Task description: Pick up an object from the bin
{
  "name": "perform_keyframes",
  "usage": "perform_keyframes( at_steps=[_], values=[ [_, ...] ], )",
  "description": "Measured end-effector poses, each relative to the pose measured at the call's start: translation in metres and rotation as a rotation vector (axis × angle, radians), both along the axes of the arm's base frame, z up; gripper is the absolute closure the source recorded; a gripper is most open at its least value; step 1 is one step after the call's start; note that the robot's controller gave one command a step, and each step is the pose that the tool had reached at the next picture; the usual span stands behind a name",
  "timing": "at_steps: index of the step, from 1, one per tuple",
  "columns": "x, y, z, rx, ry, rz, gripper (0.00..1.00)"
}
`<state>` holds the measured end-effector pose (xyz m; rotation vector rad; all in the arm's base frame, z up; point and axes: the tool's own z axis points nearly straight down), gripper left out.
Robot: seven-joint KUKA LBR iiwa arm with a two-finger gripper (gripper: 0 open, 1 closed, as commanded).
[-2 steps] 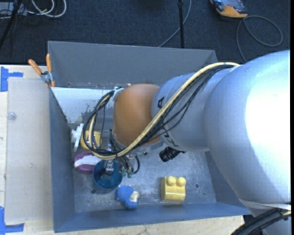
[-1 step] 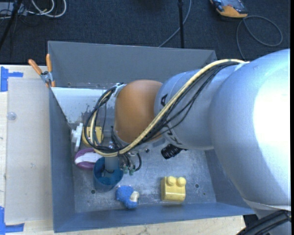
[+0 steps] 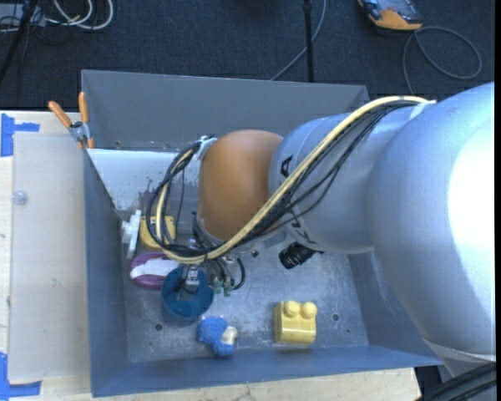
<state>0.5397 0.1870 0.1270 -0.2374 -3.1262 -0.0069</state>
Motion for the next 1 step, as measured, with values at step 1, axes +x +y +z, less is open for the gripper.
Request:
perform_keyframes(
  at_steps=[1],
  values=[
    [0.0002,0.0000,0.0200,0.001,-0.001,0.000,1.00]
  ],
)
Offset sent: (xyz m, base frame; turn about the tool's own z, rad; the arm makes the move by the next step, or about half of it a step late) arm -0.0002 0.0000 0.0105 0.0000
